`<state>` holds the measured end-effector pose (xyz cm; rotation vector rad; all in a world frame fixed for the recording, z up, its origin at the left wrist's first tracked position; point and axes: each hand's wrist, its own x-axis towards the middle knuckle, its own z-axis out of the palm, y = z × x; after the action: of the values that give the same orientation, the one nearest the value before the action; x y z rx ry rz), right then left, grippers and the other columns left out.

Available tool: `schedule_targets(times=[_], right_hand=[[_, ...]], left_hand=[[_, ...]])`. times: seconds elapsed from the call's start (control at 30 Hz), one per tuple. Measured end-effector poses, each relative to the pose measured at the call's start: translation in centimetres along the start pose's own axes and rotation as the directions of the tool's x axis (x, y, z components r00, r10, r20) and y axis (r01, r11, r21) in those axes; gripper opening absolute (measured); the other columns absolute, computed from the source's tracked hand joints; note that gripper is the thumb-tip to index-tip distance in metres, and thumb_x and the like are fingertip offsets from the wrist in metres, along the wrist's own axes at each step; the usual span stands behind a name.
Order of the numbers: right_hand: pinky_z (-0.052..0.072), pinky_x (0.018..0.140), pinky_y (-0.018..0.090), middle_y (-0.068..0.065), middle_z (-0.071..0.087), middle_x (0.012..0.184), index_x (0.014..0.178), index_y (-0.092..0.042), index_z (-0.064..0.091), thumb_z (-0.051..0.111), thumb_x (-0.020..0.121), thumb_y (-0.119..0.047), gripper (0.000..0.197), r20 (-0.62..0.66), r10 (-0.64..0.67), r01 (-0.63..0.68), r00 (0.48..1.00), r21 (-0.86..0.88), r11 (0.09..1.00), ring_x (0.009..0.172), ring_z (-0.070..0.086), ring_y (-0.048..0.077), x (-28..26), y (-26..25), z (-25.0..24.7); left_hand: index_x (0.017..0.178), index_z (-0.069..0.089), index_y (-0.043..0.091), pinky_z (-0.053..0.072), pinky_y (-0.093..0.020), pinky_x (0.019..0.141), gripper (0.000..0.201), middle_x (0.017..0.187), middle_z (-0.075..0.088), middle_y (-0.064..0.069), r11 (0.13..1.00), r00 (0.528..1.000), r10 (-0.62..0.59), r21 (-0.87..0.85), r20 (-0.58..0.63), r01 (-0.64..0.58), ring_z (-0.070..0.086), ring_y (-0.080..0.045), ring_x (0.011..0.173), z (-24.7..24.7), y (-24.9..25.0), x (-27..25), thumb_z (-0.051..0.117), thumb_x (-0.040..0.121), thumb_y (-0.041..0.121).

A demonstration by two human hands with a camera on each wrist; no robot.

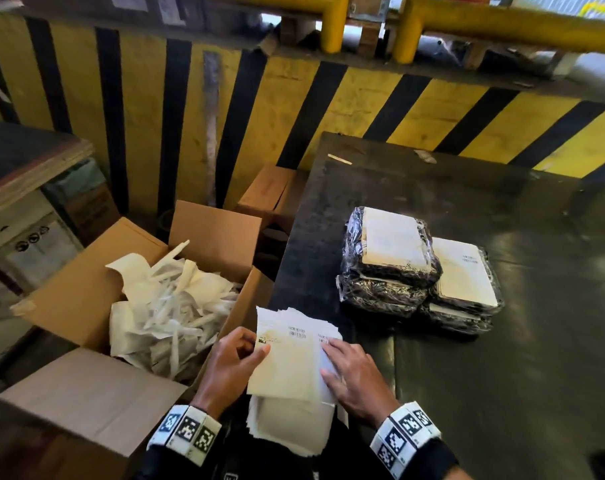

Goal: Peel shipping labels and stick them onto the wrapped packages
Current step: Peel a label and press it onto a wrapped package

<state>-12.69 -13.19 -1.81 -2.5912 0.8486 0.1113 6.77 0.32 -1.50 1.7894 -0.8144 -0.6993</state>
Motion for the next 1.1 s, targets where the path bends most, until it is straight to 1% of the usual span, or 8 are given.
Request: schedule_targets(times=[0.07, 0.13, 0.27, 0.37, 0.47, 0.6, 0.9, 1.1], right_hand=[[0.029, 0.104, 0.032, -0.005, 0.036, 0.147, 0.139, -0.021, 0.040, 0.008, 0.072, -0.060, 0.084, 0.012, -0.002, 0.002, 1.000, 0.017, 1.000, 0.128, 0.037, 0.019, 0.0, -0.1, -0.5], [0.029, 0.100, 0.031, -0.006, 0.044, 0.142, 0.133, -0.022, 0.049, 0.017, 0.080, -0.057, 0.071, 0.017, 0.010, -0.011, 1.000, 0.075, 0.997, 0.125, 0.040, 0.018, 0.2, -0.2, -1.2], [0.034, 0.093, 0.031, -0.004, 0.064, 0.120, 0.108, -0.018, 0.067, 0.045, 0.096, -0.034, 0.030, -0.050, 0.030, -0.018, 0.998, 0.227, 0.974, 0.112, 0.052, 0.017, 1.0, 0.0, -3.6], [0.046, 0.088, 0.038, 0.013, 0.070, 0.098, 0.093, -0.002, 0.068, 0.045, 0.096, -0.035, 0.040, -0.052, 0.044, -0.007, 0.998, 0.564, 0.826, 0.098, 0.062, 0.028, 1.0, -0.7, -6.0], [0.049, 0.084, 0.035, 0.012, 0.071, 0.091, 0.088, -0.003, 0.070, 0.050, 0.095, -0.031, 0.035, -0.071, -0.016, 0.063, 0.997, 0.729, 0.681, 0.088, 0.065, 0.024, 0.2, -1.6, -8.0], [0.049, 0.077, 0.020, 0.006, 0.071, 0.082, 0.087, 0.001, 0.069, 0.063, 0.087, -0.010, 0.012, -0.101, -0.061, 0.118, 0.993, 0.815, 0.567, 0.079, 0.064, 0.010, -1.2, -2.4, -9.0], [0.052, 0.085, 0.032, 0.014, 0.073, 0.089, 0.087, -0.001, 0.069, 0.068, 0.082, -0.012, 0.012, -0.128, -0.047, 0.135, 0.991, 0.855, 0.502, 0.086, 0.068, 0.020, -3.2, -2.2, -9.2], [0.050, 0.081, 0.023, 0.014, 0.073, 0.087, 0.088, 0.005, 0.067, 0.064, 0.087, -0.010, 0.015, -0.171, -0.054, 0.176, 0.984, 0.862, 0.475, 0.083, 0.067, 0.015, -4.0, -2.6, -9.7]], left_hand=[[0.090, 0.062, 0.009, 0.060, -0.042, 0.067, 0.014, 0.086, 0.072, -0.009, 0.995, 1.000, 0.007, -0.100, 0.008, -0.006, 0.071, -0.020, 0.079, -0.9, 1.1, 0.1, 0.070, 0.083, 0.019], [0.094, 0.062, 0.007, 0.060, -0.043, 0.069, 0.018, 0.091, 0.073, -0.007, 0.985, 0.999, 0.041, -0.169, 0.012, -0.039, 0.071, -0.021, 0.084, -1.6, 2.5, 0.1, 0.067, 0.083, 0.020], [0.101, 0.061, 0.003, 0.059, -0.045, 0.073, 0.033, 0.099, 0.072, -0.011, 0.948, 0.998, 0.058, -0.312, 0.000, -0.055, 0.071, -0.024, 0.089, -2.0, 5.1, 0.5, 0.067, 0.078, 0.026], [0.102, 0.062, 0.002, 0.058, -0.048, 0.076, 0.048, 0.101, 0.072, -0.014, 0.918, 0.999, 0.050, -0.392, -0.014, -0.051, 0.071, -0.028, 0.091, -2.0, 6.1, 0.6, 0.075, 0.075, 0.040], [0.100, 0.064, 0.005, 0.058, -0.048, 0.076, 0.048, 0.099, 0.072, -0.013, 0.909, 0.999, 0.050, -0.415, -0.010, -0.049, 0.070, -0.028, 0.090, -1.7, 7.3, 0.5, 0.074, 0.074, 0.044], [0.096, 0.066, 0.009, 0.058, -0.046, 0.073, 0.028, 0.097, 0.070, -0.011, 0.916, 0.999, 0.024, -0.400, -0.047, -0.040, 0.067, -0.027, 0.088, -1.2, 8.2, 0.6, 0.062, 0.079, 0.031], [0.093, 0.068, 0.008, 0.055, -0.026, 0.060, 0.014, 0.080, 0.073, 0.003, 0.915, 0.998, 0.013, -0.402, -0.057, -0.035, 0.066, -0.005, 0.067, 0.1, 8.7, 0.3, 0.062, 0.087, 0.019], [0.096, 0.069, 0.006, 0.053, -0.032, 0.067, 0.020, 0.089, 0.072, -0.009, 0.900, 0.999, 0.009, -0.436, -0.038, -0.025, 0.066, -0.020, 0.079, 0.2, 8.6, -0.2, 0.063, 0.085, 0.022]])
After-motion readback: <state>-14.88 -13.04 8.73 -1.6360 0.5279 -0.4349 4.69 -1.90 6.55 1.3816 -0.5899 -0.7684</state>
